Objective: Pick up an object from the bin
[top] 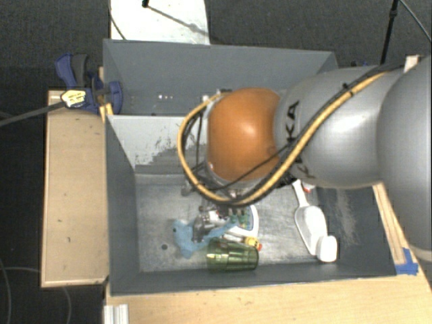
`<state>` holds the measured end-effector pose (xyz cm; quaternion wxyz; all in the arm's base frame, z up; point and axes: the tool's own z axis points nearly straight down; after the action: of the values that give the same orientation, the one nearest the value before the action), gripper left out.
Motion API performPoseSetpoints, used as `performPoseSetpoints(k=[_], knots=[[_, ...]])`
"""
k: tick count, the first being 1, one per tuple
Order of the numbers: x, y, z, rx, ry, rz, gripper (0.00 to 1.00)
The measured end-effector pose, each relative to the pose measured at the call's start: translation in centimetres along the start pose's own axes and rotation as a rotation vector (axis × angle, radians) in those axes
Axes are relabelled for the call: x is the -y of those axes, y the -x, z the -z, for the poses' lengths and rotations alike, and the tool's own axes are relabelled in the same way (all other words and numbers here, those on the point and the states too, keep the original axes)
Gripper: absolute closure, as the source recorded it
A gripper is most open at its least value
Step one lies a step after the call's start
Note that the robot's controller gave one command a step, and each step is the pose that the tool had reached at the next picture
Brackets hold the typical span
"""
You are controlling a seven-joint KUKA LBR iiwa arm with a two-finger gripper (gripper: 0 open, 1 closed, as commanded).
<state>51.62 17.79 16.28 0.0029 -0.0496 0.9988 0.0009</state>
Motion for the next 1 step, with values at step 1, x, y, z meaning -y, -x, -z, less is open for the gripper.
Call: performPoseSetpoints(k=[1], knots=[[1.67, 3.64, -7.96, -0.001, 0.000, 0.198, 0.00]])
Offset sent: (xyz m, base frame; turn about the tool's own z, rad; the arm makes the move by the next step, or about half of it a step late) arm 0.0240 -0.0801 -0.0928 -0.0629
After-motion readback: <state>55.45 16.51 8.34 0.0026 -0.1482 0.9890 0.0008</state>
